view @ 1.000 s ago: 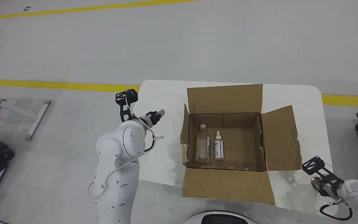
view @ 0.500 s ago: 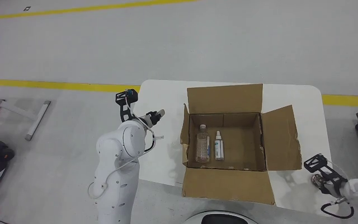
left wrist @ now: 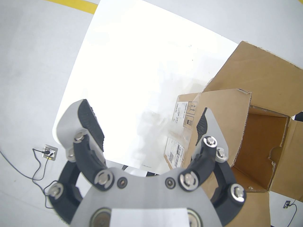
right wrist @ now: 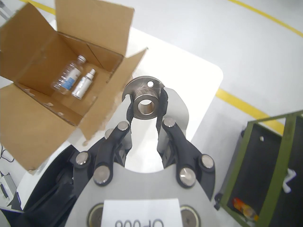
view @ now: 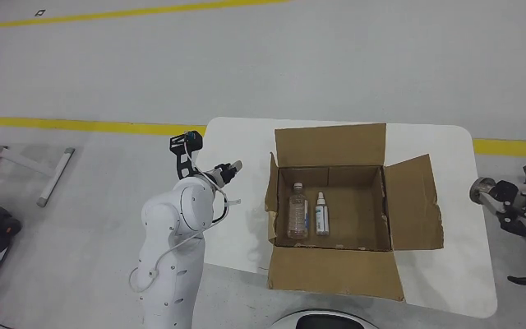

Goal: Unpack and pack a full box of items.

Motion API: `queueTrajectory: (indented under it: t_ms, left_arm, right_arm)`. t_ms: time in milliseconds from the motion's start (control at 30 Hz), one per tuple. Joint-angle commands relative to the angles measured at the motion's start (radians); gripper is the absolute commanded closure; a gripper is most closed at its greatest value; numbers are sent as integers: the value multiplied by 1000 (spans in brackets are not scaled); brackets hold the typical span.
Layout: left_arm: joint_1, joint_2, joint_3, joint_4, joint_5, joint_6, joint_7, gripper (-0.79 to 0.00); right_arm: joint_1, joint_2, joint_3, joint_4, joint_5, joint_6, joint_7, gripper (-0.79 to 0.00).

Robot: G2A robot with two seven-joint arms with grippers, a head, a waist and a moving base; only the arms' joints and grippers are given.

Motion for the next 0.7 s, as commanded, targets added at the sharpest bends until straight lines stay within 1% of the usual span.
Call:
queueTrajectory:
  t_ms: [0,400,467,567,667]
  left_arm:
    - [0,0,0,0,0,0,0,-785]
    - [0,0,0,0,0,0,0,-785]
    - [0,0,0,0,0,0,0,-785]
    - [0,0,0,0,0,0,0,-785]
    - [0,0,0,0,0,0,0,-785]
  right_arm:
    - [-3,-1,-14,-7,-27,-13,-29,0]
    - [-3,-1,-14,-7,-27,-13,-29,0]
    - [5,0,-24,-7,-32,-16,-46,0]
    - [64,9,-83,-7,-74,-50,-72,0]
    - [157,22,-214,-7,-146,-45,-55,0]
